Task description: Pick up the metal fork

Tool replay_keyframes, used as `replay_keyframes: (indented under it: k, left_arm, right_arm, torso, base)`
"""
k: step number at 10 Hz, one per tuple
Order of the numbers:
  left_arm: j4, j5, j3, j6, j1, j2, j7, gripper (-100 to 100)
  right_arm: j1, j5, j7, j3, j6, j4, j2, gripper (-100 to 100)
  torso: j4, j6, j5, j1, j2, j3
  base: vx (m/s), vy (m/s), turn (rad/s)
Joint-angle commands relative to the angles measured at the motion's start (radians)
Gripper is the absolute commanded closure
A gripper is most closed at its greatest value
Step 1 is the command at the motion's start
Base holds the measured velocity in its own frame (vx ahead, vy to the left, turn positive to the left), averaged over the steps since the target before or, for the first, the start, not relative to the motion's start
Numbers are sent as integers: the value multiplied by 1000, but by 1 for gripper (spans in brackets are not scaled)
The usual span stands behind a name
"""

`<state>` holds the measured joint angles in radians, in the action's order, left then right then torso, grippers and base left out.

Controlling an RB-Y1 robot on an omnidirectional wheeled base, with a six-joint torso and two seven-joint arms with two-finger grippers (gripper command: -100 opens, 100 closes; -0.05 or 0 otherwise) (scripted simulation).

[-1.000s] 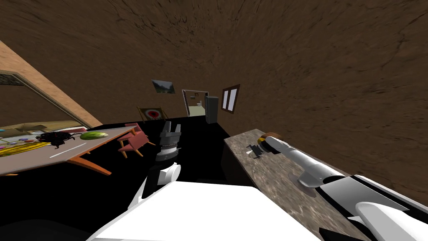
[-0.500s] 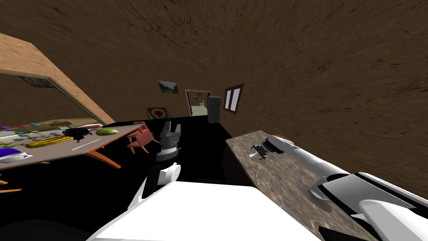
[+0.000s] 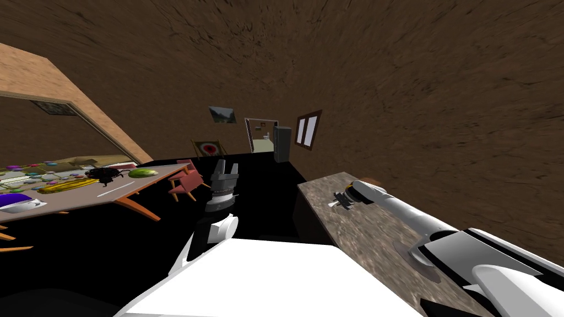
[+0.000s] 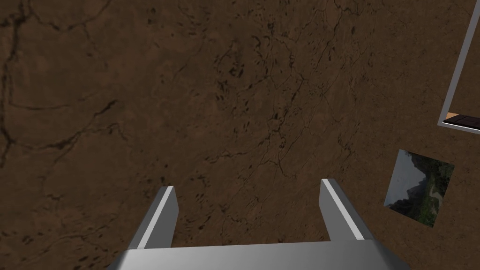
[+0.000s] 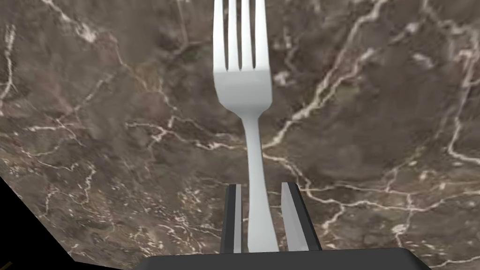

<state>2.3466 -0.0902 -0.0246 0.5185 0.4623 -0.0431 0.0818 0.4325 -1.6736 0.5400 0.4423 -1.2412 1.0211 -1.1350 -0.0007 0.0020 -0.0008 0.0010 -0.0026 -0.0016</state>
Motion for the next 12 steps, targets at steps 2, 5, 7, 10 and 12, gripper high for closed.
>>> replay_keyframes:
  k: [2, 5, 7, 10, 12]
  left_arm:
    - [0, 0, 0, 0, 0, 0, 0, 0]
    - [0, 0, 0, 0, 0, 0, 0, 0]
    - [0, 0, 0, 0, 0, 0, 0, 0]
    - [0, 0, 0, 0, 0, 0, 0, 0]
    - [0, 0, 0, 0, 0, 0, 0, 0]
  right_arm:
    - [0, 0, 0, 0, 0, 0, 0, 100]
    - [15, -25, -33, -30, -13, -15, -24, -100]
    - [21, -55, -72, -59, -29, -36, -42, -100]
    - [25, -98, -129, -96, -51, -67, -65, -100]
    - [26, -127, -165, -117, -68, -87, -81, -100]
  torso:
    - [0, 0, 0, 0, -1, 0]
    - [-1, -1, -1, -1, -3, -2]
    - [-1, -1, -1, 2, -4, -3]
    - [-2, -1, -1, 1, -4, -3]
    - [-2, -1, -1, 1, -4, -3]
  base:
    - [0, 0, 0]
    - [1, 11, -26]
    - [12, 53, -76]
    - [13, 42, -66]
    - [25, 39, -71]
